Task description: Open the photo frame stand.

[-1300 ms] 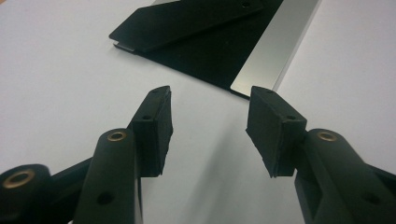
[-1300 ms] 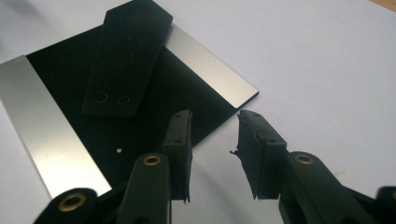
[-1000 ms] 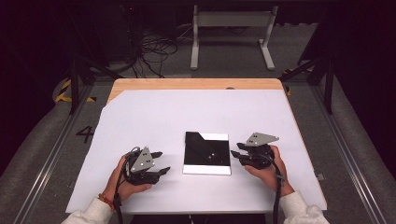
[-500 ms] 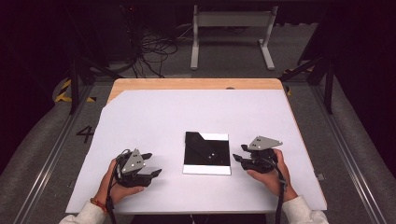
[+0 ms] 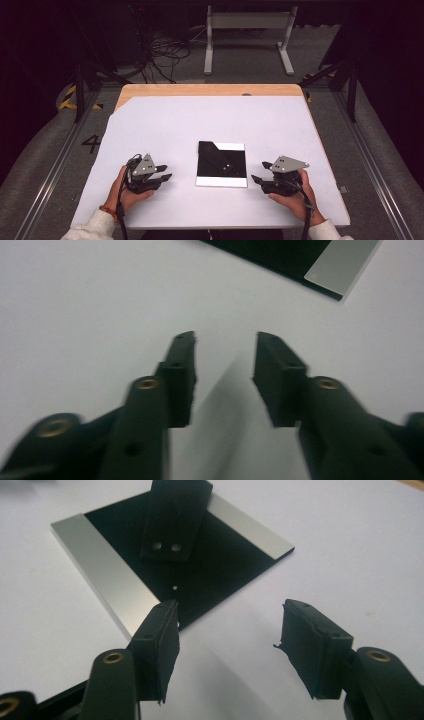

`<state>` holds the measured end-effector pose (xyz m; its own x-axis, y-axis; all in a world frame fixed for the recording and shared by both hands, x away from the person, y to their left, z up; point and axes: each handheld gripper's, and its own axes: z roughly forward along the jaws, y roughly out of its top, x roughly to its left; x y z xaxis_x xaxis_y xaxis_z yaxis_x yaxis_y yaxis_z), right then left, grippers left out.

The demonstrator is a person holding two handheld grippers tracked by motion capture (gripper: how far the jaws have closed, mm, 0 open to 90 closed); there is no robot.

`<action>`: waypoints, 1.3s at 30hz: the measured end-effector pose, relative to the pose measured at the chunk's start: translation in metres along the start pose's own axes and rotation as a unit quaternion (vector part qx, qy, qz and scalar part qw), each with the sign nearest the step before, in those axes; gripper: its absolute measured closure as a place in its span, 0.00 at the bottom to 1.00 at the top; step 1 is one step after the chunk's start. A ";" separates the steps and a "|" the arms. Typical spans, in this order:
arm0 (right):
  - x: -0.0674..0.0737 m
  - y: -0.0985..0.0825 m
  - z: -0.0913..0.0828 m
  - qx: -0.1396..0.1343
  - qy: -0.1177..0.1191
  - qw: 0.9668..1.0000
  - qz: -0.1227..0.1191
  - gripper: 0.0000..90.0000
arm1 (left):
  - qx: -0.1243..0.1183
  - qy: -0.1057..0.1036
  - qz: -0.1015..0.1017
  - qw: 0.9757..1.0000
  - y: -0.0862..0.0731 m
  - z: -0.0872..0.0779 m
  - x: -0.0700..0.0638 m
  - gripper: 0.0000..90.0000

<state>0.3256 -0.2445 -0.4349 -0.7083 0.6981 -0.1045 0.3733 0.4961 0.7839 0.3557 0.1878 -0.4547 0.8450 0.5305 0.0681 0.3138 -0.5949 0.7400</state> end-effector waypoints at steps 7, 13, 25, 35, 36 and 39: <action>0.012 -0.007 -0.001 0.021 0.024 0.999 -0.021 0.64 | 0.025 0.002 0.013 1.000 0.019 0.016 0.005 0.99; 0.019 -0.007 -0.002 0.023 0.039 0.999 -0.028 0.67 | 0.060 0.006 0.042 0.997 0.042 0.032 0.008 1.00; 0.012 -0.010 -0.007 0.027 0.045 0.998 -0.020 0.65 | 0.093 0.005 0.065 0.993 0.072 0.067 0.010 1.00; 0.011 -0.014 -0.012 0.029 0.042 0.999 -0.009 0.58 | 0.112 0.006 0.075 0.991 0.086 0.084 0.009 1.00; 0.011 -0.015 -0.012 0.030 0.044 0.999 -0.007 0.57 | 0.115 0.007 0.076 0.990 0.088 0.085 0.010 1.00; 0.011 -0.016 -0.012 0.032 0.044 0.998 -0.007 0.56 | 0.120 0.009 0.084 0.989 0.091 0.088 0.009 1.00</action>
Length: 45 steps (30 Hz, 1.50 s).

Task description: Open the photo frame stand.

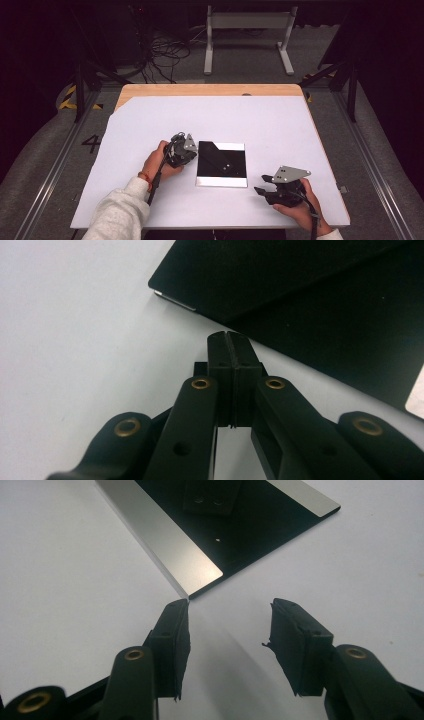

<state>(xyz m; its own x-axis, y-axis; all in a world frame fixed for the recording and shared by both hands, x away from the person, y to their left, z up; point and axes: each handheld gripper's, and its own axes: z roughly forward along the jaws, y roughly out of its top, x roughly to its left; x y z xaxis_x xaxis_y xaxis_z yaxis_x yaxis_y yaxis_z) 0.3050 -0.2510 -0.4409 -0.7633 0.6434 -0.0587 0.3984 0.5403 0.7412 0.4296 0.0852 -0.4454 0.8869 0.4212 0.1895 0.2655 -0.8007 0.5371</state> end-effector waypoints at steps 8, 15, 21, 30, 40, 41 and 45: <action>0.001 -0.001 0.000 0.006 0.000 1.000 0.001 0.54 | 0.049 0.013 0.026 0.998 0.015 0.002 -0.003 1.00; 0.001 -0.001 0.002 0.005 0.003 1.000 0.002 0.54 | 0.048 0.008 0.018 0.999 0.018 0.004 0.001 1.00; 0.000 -0.001 0.001 0.001 0.004 1.000 0.003 0.52 | -0.017 -0.009 -0.025 1.000 0.001 0.005 0.007 0.96; -0.002 -0.002 0.002 -0.008 0.002 1.000 0.013 0.50 | -0.078 -0.002 -0.043 0.996 -0.007 0.010 0.003 0.96; -0.008 0.010 0.014 -0.025 0.002 0.999 0.033 0.46 | -0.126 -0.002 -0.054 0.991 -0.010 0.004 0.004 0.93; -0.009 0.014 0.016 -0.030 -0.001 0.999 0.035 0.45 | -0.132 -0.003 -0.055 0.990 -0.011 0.002 0.004 0.92; -0.009 0.022 0.021 -0.037 -0.002 0.999 0.036 0.44 | -0.142 0.000 -0.048 0.989 -0.010 -0.003 0.002 0.92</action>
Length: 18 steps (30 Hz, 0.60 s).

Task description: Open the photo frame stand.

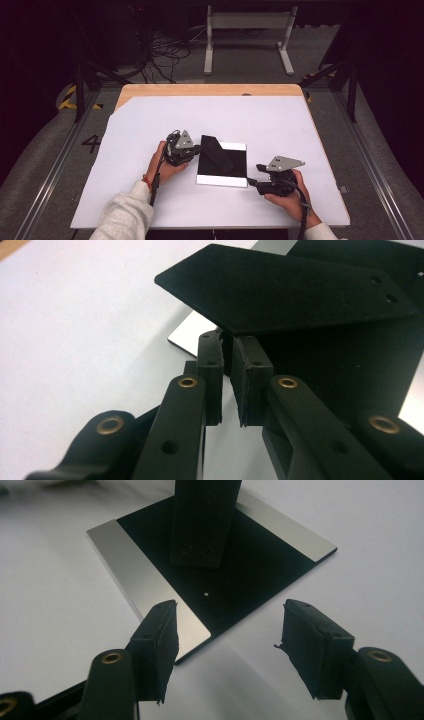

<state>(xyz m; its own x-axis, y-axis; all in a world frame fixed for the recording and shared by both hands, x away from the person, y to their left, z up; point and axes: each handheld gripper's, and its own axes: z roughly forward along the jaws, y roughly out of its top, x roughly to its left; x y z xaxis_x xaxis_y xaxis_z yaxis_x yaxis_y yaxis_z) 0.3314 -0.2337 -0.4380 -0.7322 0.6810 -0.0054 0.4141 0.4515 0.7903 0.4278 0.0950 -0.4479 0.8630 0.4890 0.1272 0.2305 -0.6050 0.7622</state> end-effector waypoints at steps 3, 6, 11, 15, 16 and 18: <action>0.001 0.004 0.004 -0.005 0.002 1.000 0.002 0.43 | -0.005 0.001 0.011 1.000 0.003 -0.005 -0.003 0.92; 0.003 0.008 0.008 -0.005 0.001 1.000 -0.001 0.43 | -0.008 -0.002 0.017 1.000 0.005 -0.008 -0.006 0.92; 0.007 0.016 0.017 -0.004 0.000 1.000 -0.004 0.42 | -0.015 -0.008 0.033 0.999 0.010 -0.014 -0.013 0.92; 0.011 0.021 0.024 -0.002 0.003 1.000 -0.010 0.41 | -0.017 -0.010 0.042 0.999 0.013 -0.016 -0.017 0.88; 0.011 0.021 0.024 -0.002 0.003 1.000 -0.010 0.41 | -0.017 -0.010 0.042 0.999 0.013 -0.016 -0.017 0.89; 0.013 0.023 0.028 -0.001 0.003 1.000 -0.014 0.41 | -0.023 -0.013 0.041 0.999 0.014 -0.017 -0.017 0.89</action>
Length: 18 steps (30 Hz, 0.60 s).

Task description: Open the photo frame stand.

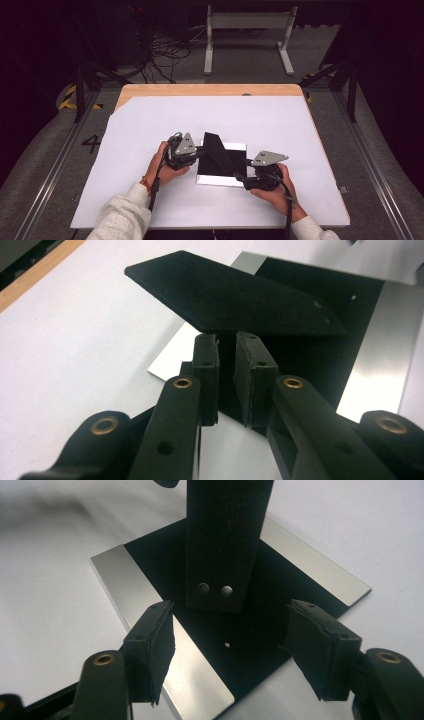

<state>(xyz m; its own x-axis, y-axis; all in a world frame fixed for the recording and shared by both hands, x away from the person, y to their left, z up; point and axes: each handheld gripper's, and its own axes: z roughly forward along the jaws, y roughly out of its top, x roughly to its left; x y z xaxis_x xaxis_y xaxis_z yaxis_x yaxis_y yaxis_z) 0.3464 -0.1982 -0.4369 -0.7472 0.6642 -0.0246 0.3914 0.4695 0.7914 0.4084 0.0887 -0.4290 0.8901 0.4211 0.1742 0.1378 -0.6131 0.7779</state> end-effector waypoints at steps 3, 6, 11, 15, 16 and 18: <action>0.002 0.003 0.006 0.003 -0.002 1.000 -0.005 0.40 | -0.002 0.001 0.007 1.000 0.002 -0.001 -0.001 0.89; 0.003 0.004 0.007 0.004 -0.003 1.000 -0.006 0.40 | 0.000 0.006 0.012 1.000 0.003 -0.001 -0.003 0.89; 0.003 0.002 0.009 0.008 -0.002 1.000 -0.008 0.40 | -0.007 0.011 0.009 1.000 0.003 -0.004 -0.004 0.91; 0.003 0.001 0.009 0.013 0.000 1.000 -0.009 0.40 | -0.016 0.012 -0.002 1.000 0.002 -0.004 -0.004 0.94; 0.004 0.001 0.009 0.013 0.001 1.000 -0.009 0.40 | -0.018 0.012 -0.002 1.000 0.003 -0.004 -0.004 0.94; 0.004 0.001 0.009 0.012 0.001 1.000 -0.009 0.40 | -0.024 0.015 -0.001 1.000 0.003 -0.005 -0.005 0.94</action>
<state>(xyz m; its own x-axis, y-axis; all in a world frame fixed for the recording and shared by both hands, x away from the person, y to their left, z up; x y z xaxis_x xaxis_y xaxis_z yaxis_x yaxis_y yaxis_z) 0.3486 -0.1902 -0.4414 -0.7557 0.6538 -0.0379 0.3901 0.4959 0.7759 0.4023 0.0875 -0.4245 0.8767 0.4424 0.1890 0.1187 -0.5796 0.8062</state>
